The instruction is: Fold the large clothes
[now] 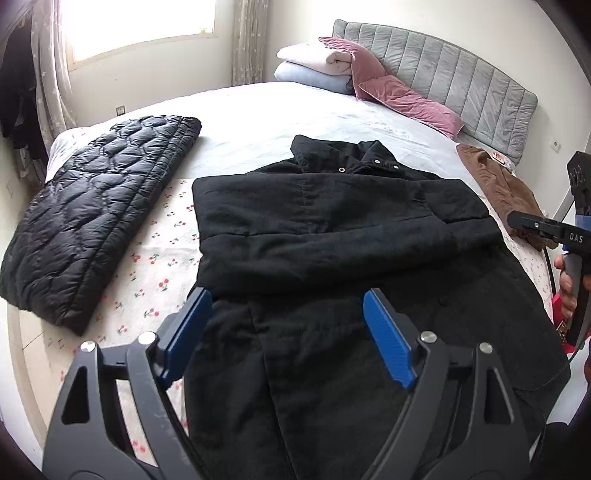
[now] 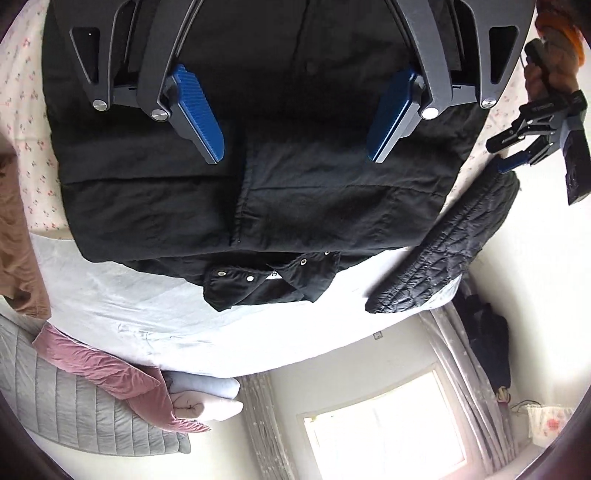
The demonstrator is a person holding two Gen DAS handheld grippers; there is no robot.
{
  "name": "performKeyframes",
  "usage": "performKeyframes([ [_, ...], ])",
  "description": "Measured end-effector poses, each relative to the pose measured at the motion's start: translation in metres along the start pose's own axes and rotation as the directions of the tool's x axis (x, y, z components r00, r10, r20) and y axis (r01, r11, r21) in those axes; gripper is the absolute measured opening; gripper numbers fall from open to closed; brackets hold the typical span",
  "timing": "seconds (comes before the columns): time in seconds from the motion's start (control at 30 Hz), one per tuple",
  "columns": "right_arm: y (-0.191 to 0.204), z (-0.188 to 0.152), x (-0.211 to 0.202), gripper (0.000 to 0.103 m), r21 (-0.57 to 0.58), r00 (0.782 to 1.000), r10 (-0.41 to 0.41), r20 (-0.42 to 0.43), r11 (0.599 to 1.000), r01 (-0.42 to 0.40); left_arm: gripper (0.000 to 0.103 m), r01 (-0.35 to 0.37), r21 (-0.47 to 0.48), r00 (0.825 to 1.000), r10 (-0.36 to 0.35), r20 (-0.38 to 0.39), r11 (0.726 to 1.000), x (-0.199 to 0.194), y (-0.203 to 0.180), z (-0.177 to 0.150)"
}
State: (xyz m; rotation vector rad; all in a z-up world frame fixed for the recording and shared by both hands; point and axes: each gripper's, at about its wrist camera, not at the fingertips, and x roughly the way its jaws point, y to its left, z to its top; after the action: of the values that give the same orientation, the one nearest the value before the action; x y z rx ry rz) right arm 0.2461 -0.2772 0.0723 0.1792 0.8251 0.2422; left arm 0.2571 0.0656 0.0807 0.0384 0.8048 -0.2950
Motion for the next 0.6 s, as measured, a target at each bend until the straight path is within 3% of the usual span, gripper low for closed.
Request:
performKeyframes([
  [0.13,-0.016,-0.029,-0.058,0.083,0.004,1.0,-0.028,0.004,1.0,0.028,0.093,-0.018,-0.005,0.999,0.018,-0.026,1.0,-0.044,-0.004,-0.015],
  [0.33,-0.041,-0.082,-0.128,0.086,0.018,0.996,-0.094,0.004,0.995,0.094,0.096,-0.001,-0.007,0.995,0.001,-0.096,1.0,-0.092,-0.011,-0.055],
  [0.6,-0.063,-0.144,-0.16,0.087,0.02,0.983,-0.17,-0.065,0.985,0.172,0.096,-0.007,-0.016,0.97,0.002,-0.243,1.0,-0.103,-0.007,-0.12],
])
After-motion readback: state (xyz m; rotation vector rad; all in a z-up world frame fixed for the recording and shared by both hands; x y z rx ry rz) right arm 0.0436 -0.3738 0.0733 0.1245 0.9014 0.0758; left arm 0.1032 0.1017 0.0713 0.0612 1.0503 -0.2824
